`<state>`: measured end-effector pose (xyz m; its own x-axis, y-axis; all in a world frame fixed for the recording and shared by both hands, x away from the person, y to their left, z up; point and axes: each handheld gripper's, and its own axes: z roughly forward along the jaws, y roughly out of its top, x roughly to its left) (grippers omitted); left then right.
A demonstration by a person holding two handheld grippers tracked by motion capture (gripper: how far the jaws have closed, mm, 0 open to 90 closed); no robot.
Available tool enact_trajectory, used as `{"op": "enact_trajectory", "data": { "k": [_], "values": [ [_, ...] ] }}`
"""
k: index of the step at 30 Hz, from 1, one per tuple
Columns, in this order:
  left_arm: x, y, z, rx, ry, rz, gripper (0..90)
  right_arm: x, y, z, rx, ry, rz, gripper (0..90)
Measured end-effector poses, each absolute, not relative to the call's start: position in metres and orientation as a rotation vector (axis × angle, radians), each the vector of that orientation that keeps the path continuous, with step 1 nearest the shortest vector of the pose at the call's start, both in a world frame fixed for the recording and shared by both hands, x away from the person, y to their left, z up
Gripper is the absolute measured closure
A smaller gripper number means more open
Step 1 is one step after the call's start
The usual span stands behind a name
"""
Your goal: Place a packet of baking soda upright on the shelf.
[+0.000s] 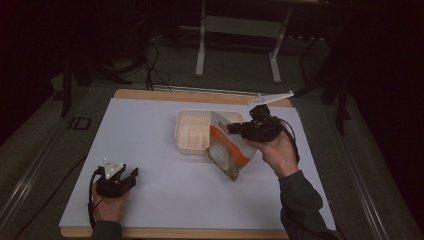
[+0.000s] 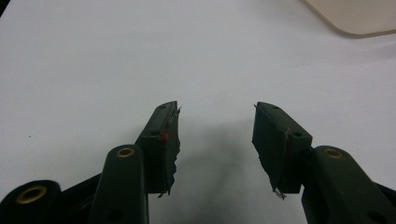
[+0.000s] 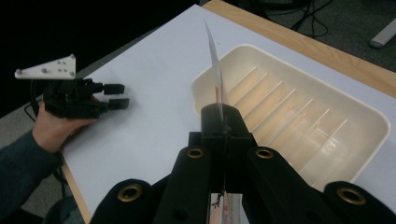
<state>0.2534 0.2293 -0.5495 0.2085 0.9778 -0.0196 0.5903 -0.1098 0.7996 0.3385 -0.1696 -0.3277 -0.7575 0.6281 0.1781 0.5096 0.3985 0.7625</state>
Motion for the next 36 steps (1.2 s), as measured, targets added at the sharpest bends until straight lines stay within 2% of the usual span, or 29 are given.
{"op": "enact_trajectory", "data": {
  "k": [36],
  "values": [
    [0.253, 0.23, -0.55, 1.787, 1.465, 0.709, 50.4, 0.369, -0.168, -0.32, 1.28, 2.271, 1.37, 90.0]
  ]
}}
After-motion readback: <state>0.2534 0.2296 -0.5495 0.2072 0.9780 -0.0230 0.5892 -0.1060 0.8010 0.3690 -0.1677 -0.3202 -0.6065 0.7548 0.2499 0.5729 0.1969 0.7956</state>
